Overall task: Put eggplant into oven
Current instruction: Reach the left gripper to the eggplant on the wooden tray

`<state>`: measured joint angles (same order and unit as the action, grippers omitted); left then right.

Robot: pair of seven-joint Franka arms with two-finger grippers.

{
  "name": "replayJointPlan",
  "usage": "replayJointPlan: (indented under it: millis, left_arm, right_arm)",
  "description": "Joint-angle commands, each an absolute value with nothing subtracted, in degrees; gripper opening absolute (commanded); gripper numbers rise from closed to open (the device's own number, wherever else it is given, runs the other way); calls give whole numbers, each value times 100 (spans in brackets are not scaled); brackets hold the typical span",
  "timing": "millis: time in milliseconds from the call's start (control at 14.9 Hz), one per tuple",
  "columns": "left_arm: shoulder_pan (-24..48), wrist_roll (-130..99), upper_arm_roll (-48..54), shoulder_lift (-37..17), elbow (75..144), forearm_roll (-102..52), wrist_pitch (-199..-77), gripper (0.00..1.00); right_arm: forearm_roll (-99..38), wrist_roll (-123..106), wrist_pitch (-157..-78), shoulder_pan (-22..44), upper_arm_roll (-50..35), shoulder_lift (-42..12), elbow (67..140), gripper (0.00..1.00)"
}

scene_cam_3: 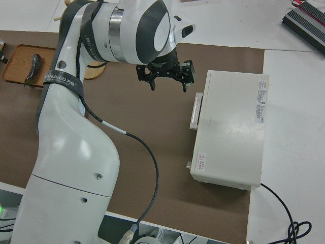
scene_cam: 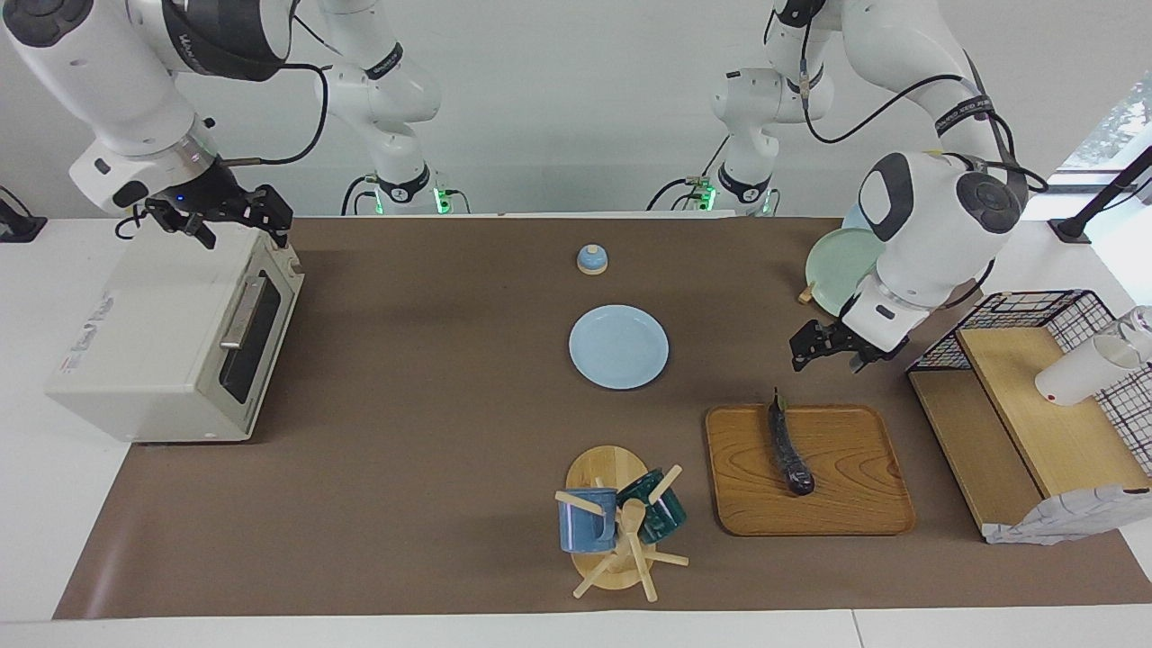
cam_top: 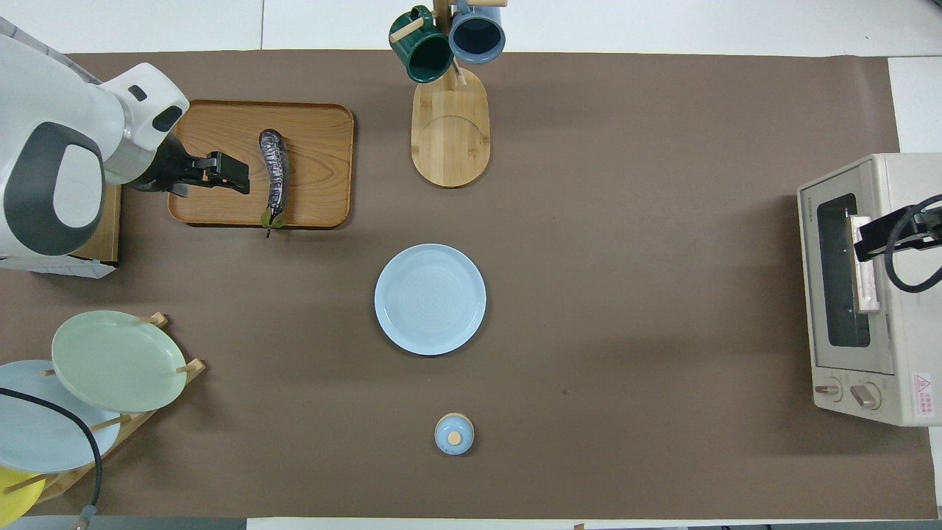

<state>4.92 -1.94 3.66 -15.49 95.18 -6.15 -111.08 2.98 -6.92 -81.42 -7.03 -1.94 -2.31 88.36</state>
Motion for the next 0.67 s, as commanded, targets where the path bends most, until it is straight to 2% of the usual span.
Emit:
replayJointPlan:
  millis: [0,602]
  left_arm:
    - [554,-167,299,-1722,9510,-642,-11433,100]
    - [791,-114,308,-2416,9615,-483,-12286,100]
  right_arm:
    - [176,-615,-8077,-738,-220,-167,8868,100]
    - [176,-615,-8077,-738,-211,-167,8877,100]
